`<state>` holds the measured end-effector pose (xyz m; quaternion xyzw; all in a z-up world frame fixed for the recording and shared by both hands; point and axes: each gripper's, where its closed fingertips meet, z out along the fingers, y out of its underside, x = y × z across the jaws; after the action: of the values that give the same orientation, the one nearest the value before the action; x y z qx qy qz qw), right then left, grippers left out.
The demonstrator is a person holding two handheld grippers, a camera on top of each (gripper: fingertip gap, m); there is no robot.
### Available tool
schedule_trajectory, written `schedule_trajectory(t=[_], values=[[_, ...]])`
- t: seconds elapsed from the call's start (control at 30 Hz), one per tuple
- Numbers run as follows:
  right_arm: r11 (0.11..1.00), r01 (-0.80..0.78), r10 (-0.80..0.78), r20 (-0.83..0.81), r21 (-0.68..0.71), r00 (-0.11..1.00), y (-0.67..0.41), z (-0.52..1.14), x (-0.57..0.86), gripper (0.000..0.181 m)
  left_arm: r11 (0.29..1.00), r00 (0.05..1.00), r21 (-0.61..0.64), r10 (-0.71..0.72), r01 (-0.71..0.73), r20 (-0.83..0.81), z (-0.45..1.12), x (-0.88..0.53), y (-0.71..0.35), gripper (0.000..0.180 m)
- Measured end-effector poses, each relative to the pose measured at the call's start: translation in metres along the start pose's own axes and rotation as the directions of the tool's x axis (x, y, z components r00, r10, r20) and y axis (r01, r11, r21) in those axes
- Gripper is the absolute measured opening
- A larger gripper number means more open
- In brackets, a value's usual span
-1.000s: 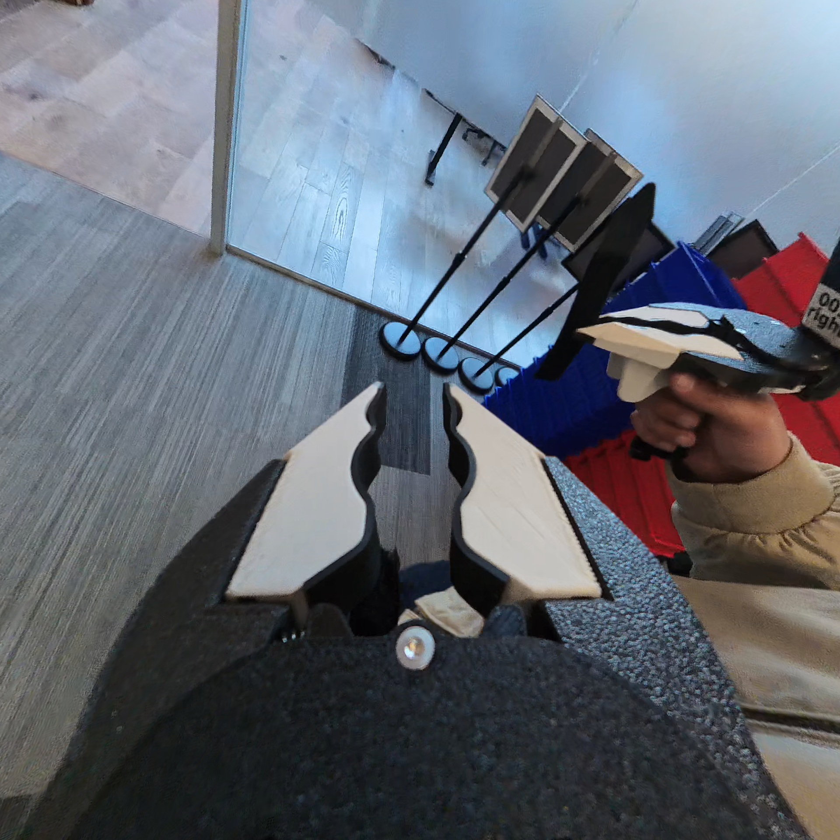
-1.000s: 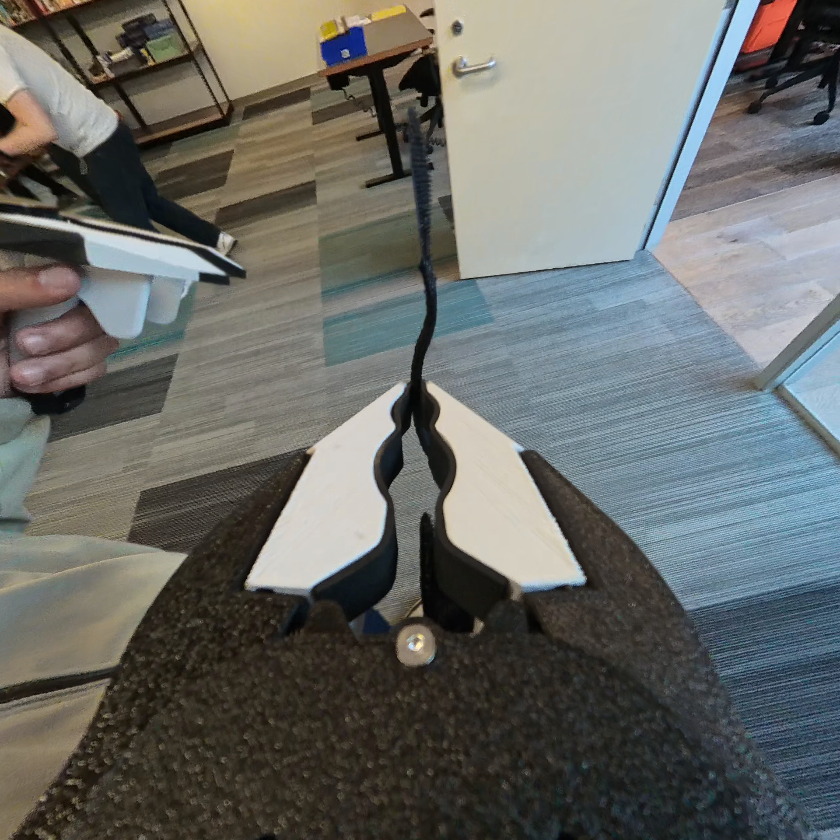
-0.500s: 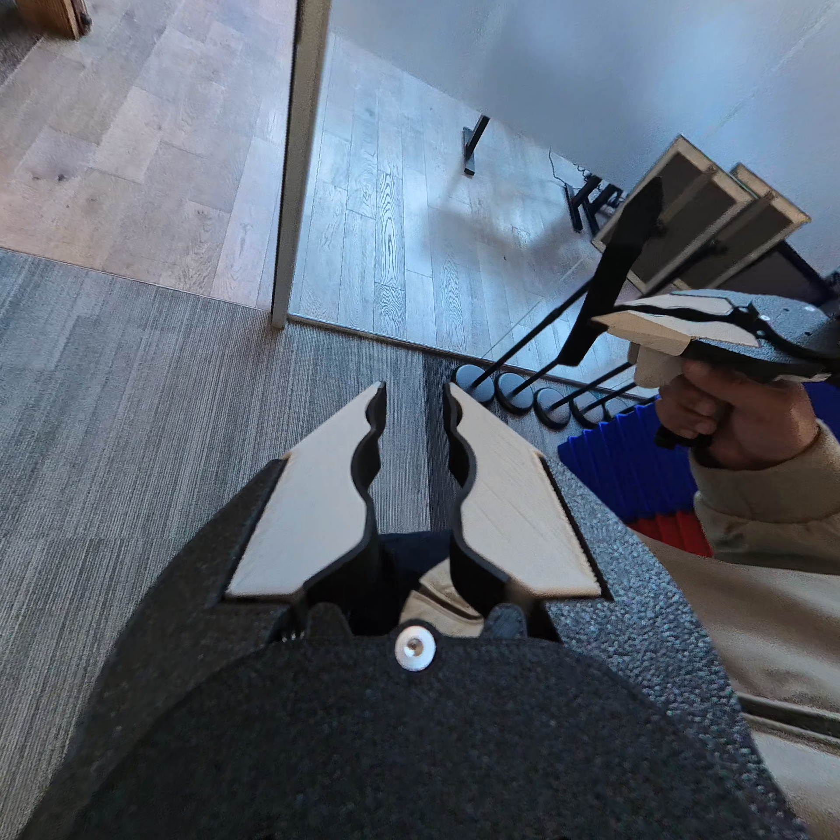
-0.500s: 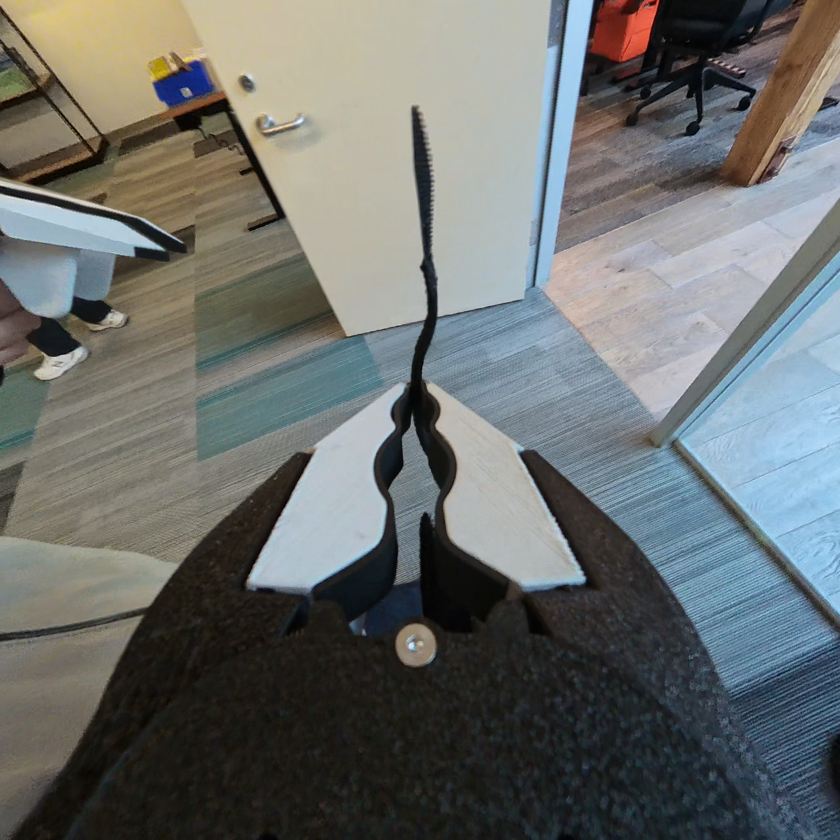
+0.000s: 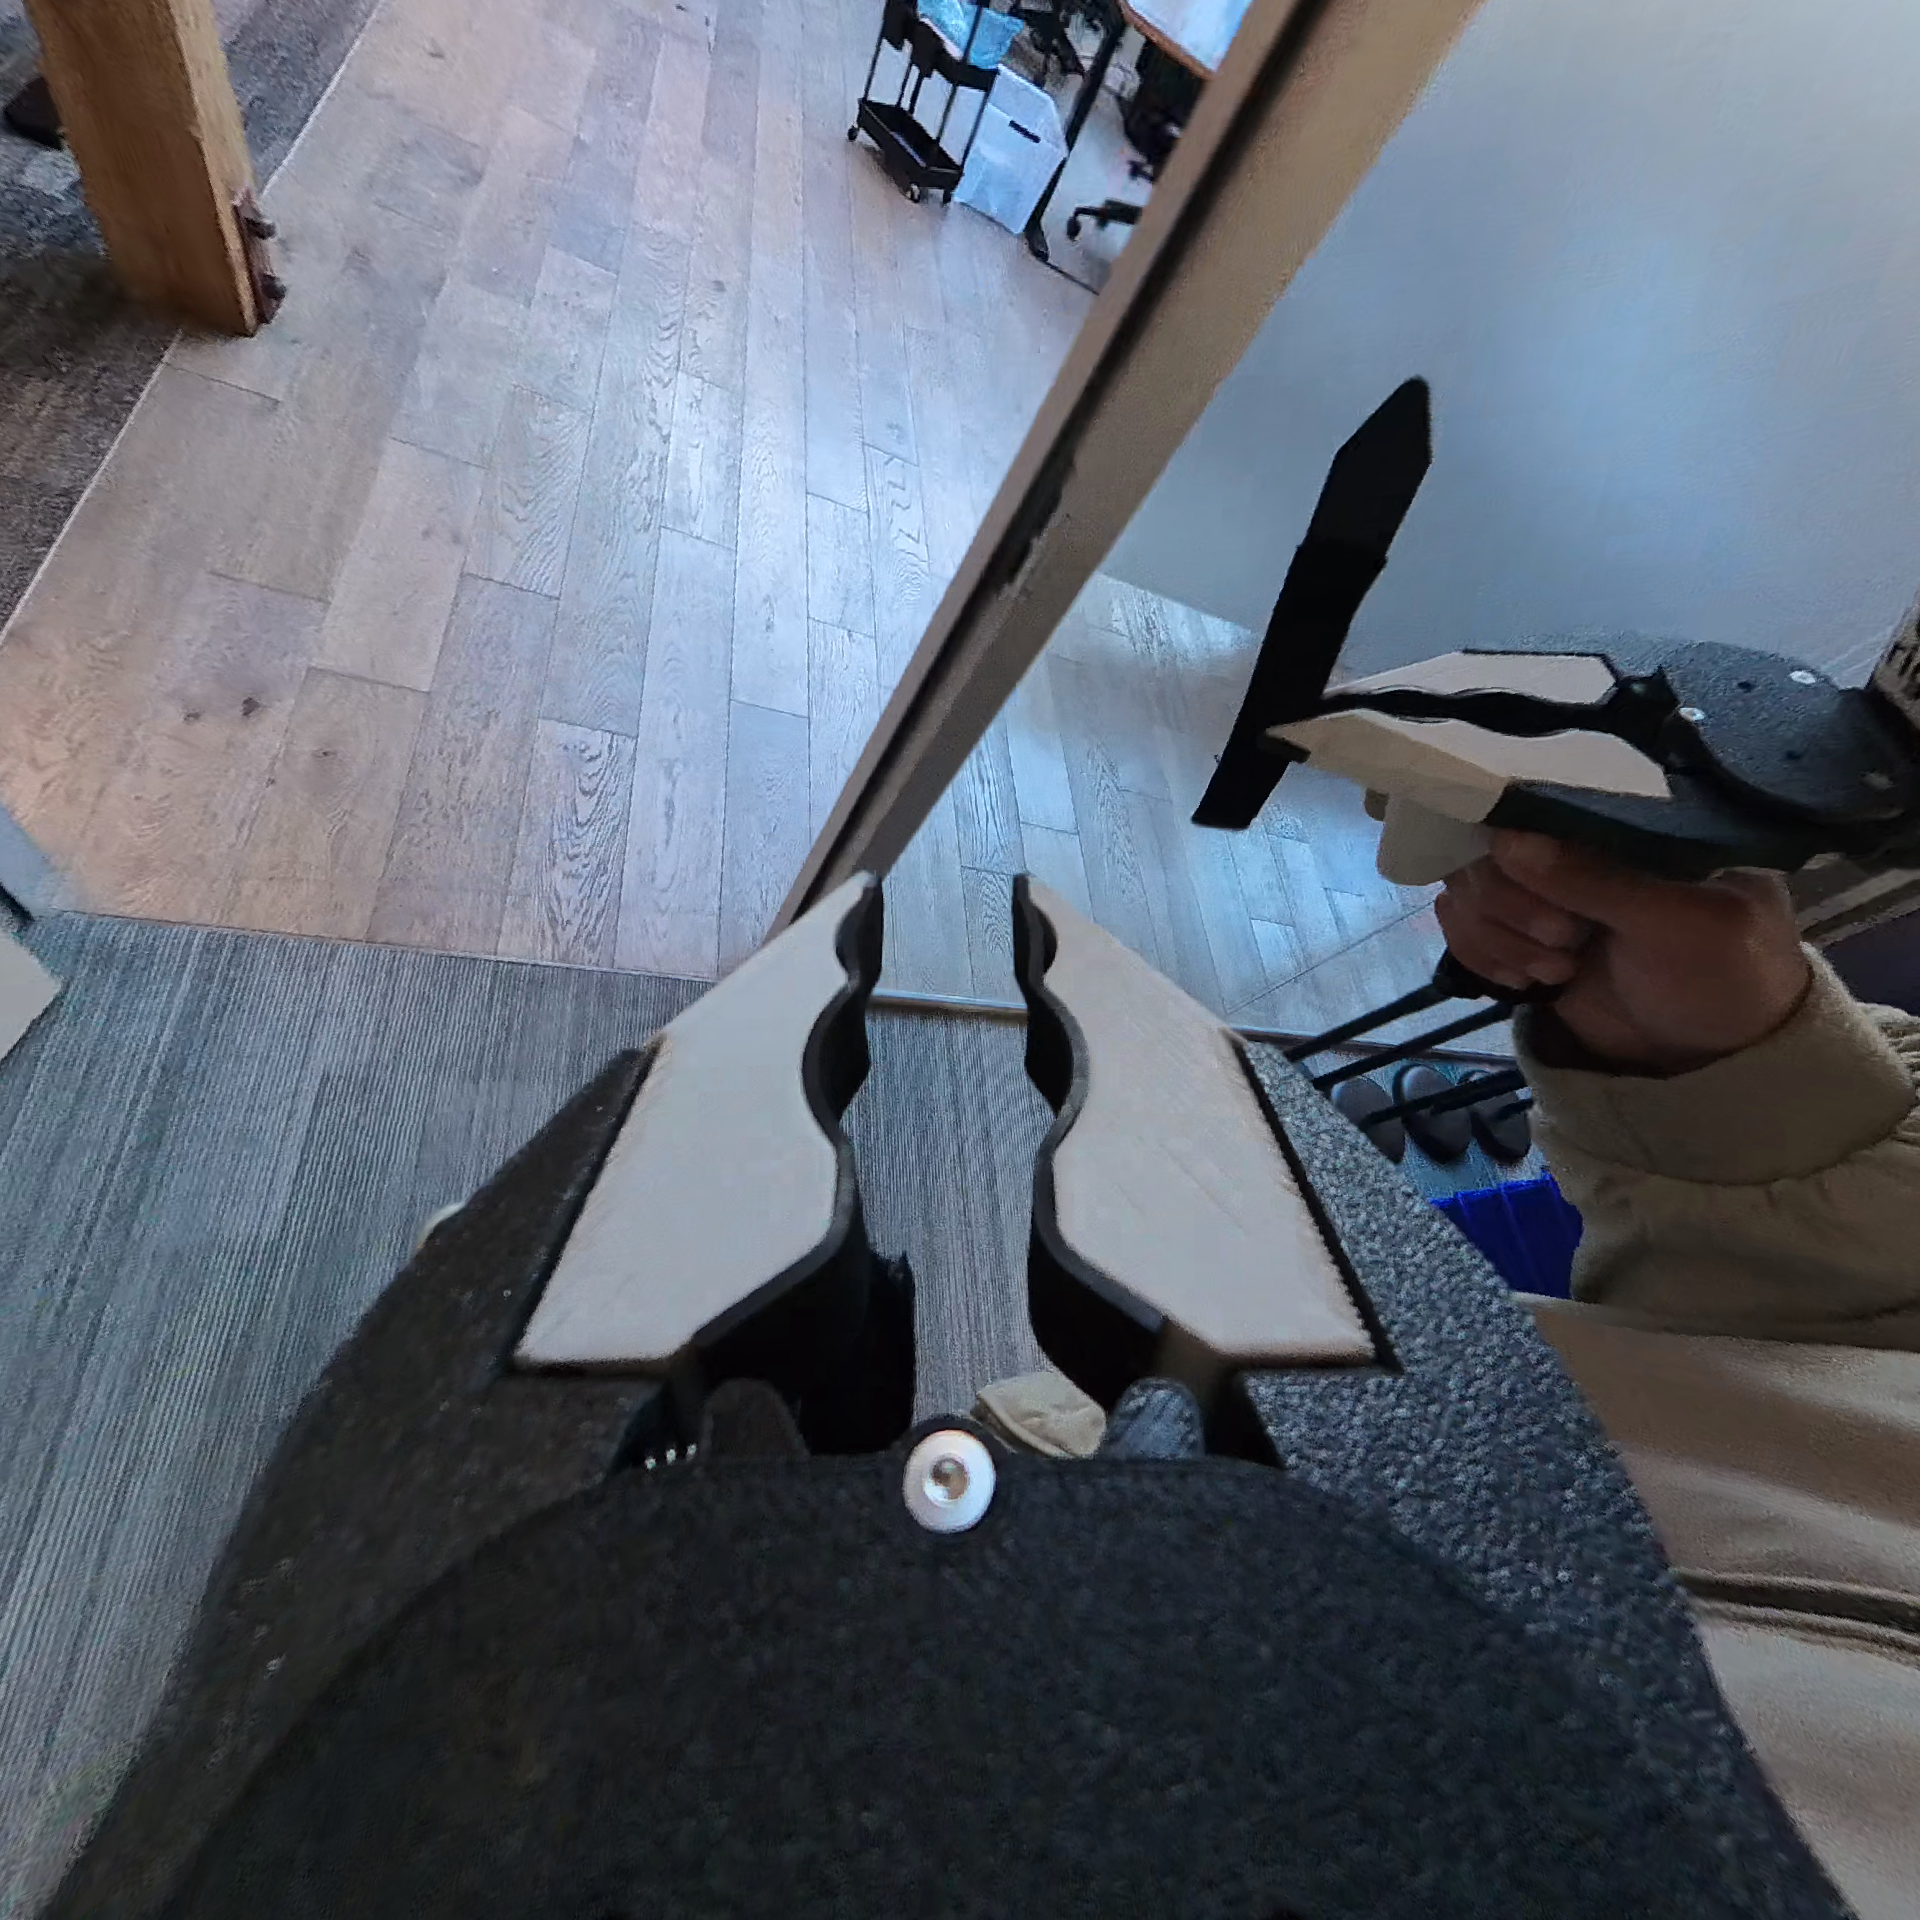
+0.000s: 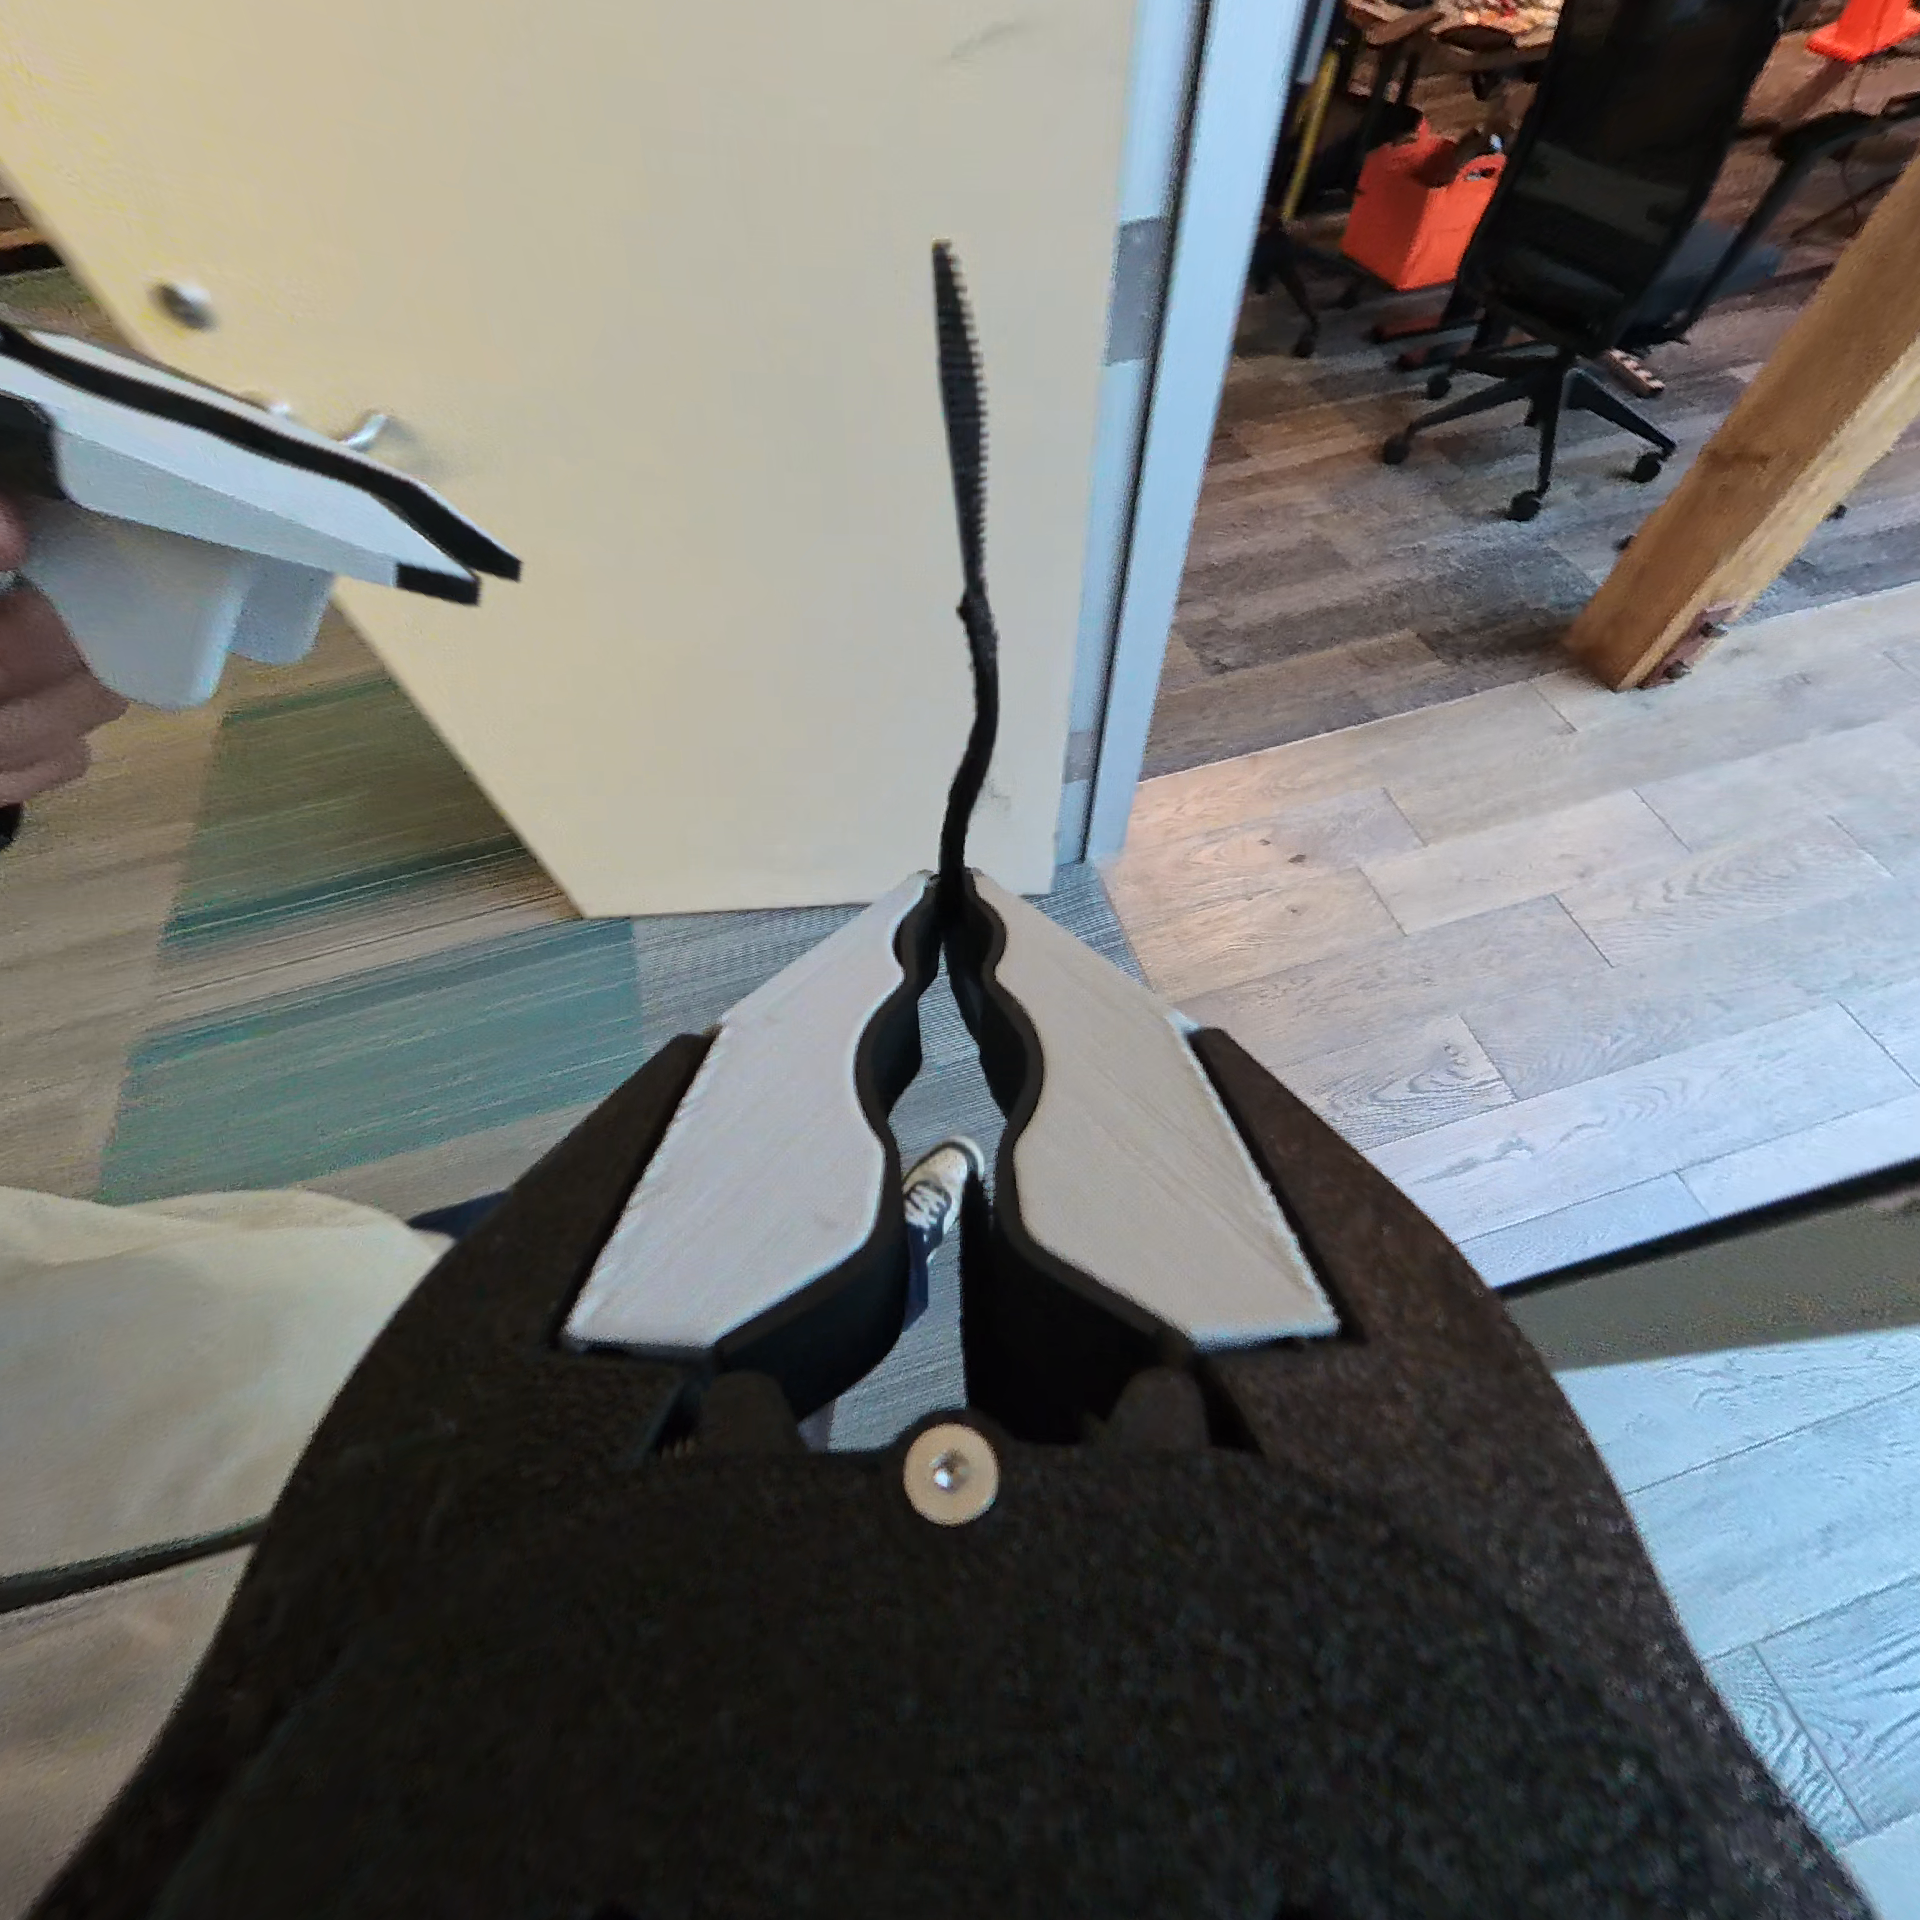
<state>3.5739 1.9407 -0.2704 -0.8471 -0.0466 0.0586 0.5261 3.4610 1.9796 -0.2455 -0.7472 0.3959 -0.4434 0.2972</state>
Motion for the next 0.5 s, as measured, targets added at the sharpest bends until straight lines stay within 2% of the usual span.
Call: schedule_trajectory(t=[0.13,0.23,0.37,0.5], values=[[0.995,-0.086,0.083,-0.063,-0.046,0.995,-0.034,0.106,0.087,0.001,0.999,1.000,-0.040,0.025,-0.026,-0.015,0.077,-0.099,-0.089,0.024],[0.992,-0.127,0.125,-0.095,-0.012,0.988,-0.093,0.159,0.143,0.001,1.000,0.995,-0.020,0.015,-0.017,-0.100,0.125,-0.147,-0.174,0.024],[0.995,-0.092,0.085,-0.198,-0.025,0.977,-0.139,0.216,0.233,0.001,0.992,0.984,-0.098,0.063,-0.080,-0.166,0.208,-0.204,-0.259,0.024],[0.996,-0.086,0.084,-0.302,0.008,0.950,-0.168,0.277,0.332,0.001,0.985,0.966,-0.088,0.128,-0.151,-0.224,0.292,-0.243,-0.333,0.026]])
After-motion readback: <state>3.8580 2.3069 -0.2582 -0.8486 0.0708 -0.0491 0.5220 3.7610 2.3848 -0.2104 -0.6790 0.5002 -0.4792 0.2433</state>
